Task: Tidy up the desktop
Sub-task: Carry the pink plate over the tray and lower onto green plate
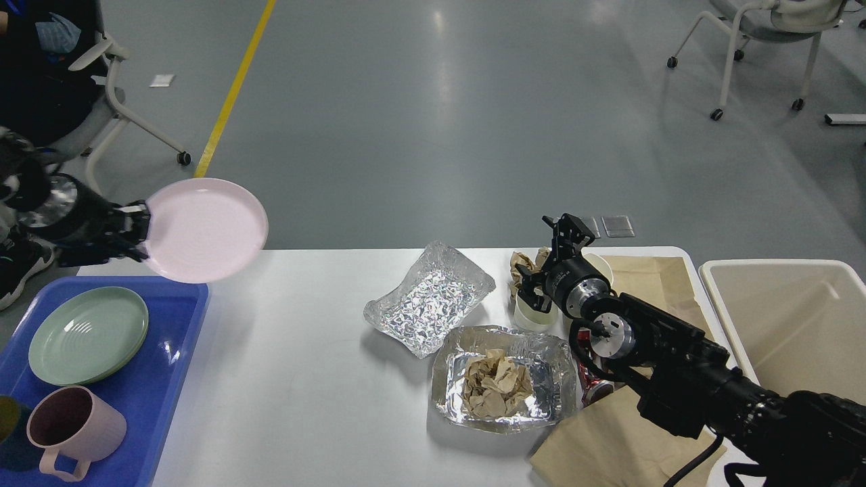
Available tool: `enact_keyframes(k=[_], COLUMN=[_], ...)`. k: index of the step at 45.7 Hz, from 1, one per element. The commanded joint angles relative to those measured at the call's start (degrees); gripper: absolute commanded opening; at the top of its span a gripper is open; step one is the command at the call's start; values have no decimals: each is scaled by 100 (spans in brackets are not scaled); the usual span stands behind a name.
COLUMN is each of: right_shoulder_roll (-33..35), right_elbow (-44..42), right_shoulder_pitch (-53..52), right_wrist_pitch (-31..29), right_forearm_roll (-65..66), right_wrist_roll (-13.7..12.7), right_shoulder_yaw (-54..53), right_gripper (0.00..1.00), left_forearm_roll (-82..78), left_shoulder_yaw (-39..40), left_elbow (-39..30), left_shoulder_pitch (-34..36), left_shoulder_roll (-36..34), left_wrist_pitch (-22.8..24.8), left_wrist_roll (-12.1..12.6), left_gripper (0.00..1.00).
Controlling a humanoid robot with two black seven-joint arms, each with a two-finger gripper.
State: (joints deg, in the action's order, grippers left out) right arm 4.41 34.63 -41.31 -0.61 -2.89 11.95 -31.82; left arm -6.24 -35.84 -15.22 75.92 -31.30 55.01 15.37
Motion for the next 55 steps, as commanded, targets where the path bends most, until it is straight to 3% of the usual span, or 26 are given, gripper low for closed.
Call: enact_keyframes(k=[1,10,17,31,40,55], right_shoulder_roll=[-2,-2,-2,-2,-2,-2], right_elbow=[0,0,0,0,0,0], right_shoulder_pitch=[0,0,-8,0,0,0], right_wrist_pitch=[0,0,0,0,0,0], right_forearm_roll=[-1,-1,-1,-1,-1,-1], right_wrist_roll=[0,0,0,0,0,0], right_shoulder_yaw=[0,0,0,0,0,0], right_gripper=[100,100,100,100,100,100], left_forearm_roll=[0,-9,-18,-44,-53,-62], left_shoulder_yaw=[278,314,314,314,314,314], left_elbow=[10,71,80,89,133,335], left_shoulder_pitch=[-428,-1053,-1281,-1387,-1484,-1721], left_shoulder_roll=[-509,-685,-694,-957,-975,-711], left_wrist_pitch=[-1,-1,-614,-983,-1475,-1651], left_wrist_roll=[-8,10,18,27,27,27], left_gripper=[0,0,0,0,1,2])
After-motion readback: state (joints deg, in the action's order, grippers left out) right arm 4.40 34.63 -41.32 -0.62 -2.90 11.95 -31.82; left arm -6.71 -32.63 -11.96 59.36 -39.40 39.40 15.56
